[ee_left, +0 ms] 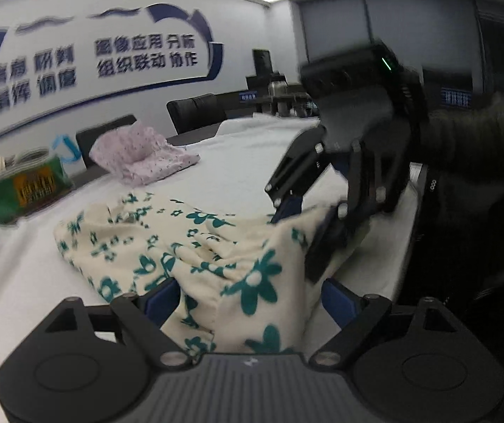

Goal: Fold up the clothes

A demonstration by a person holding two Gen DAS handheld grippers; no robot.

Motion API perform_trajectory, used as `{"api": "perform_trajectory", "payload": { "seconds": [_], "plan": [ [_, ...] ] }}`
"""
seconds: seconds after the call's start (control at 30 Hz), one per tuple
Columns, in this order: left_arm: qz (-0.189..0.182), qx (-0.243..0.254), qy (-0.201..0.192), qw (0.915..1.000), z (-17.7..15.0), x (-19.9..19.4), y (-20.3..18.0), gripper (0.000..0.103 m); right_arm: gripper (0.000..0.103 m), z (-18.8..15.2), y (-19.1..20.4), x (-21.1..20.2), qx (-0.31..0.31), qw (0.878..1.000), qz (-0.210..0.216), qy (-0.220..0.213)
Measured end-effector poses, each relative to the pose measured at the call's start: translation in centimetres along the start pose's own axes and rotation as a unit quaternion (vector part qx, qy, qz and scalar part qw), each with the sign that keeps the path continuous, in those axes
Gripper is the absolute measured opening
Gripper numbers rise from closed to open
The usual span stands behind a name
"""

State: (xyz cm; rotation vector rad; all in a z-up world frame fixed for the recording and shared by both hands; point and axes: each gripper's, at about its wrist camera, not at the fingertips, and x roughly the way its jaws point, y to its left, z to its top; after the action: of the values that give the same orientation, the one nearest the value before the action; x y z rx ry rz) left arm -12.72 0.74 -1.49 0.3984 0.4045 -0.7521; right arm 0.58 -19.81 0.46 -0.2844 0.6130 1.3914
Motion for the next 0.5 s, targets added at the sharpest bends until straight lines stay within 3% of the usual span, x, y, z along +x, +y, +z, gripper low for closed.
{"api": "perform_trajectory", "payload": {
  "seconds": [0.07, 0.13, 0.2, 0.27, 0.37, 0.43, 0.5],
  "plan": [
    [0.003, 0.013, 0.01, 0.9999, -0.1, 0.7, 0.0, 0.084, 0.038, 0.0, -1.0, -0.2, 0.023, 0.999, 0.022, -0.005],
    [-0.002, 0.015, 0.016, 0.9998, 0.0, 1.2, 0.2, 0.075, 0.038, -0.1, -1.8, -0.5, 0.039, 0.999, 0.037, -0.01],
    [-0.013, 0.002, 0.019, 0.9997, 0.2, 1.4, 0.8, 0.062, 0.038, -0.1, -2.1, -0.9, 0.05, 0.998, 0.044, -0.015],
    [-0.033, -0.027, 0.023, 0.9988, 0.3, 1.4, 1.8, 0.059, 0.038, -0.1, -1.6, -1.4, 0.047, 0.998, 0.032, -0.019],
    [-0.056, -0.066, 0.025, 0.9959, 0.4, 1.5, 3.4, 0.057, 0.059, 0.2, 0.5, -2.2, 0.014, 0.999, -0.023, -0.025],
    [-0.067, -0.091, 0.024, 0.9933, 0.5, 1.4, 4.0, 0.057, 0.087, -0.4, 3.0, -2.7, -0.056, 0.994, -0.078, -0.044],
    [-0.077, -0.111, 0.022, 0.9906, 0.6, 1.4, 4.7, 0.057, 0.087, -1.3, 5.2, -3.1, -0.123, 0.983, -0.122, -0.057]
  ]
}}
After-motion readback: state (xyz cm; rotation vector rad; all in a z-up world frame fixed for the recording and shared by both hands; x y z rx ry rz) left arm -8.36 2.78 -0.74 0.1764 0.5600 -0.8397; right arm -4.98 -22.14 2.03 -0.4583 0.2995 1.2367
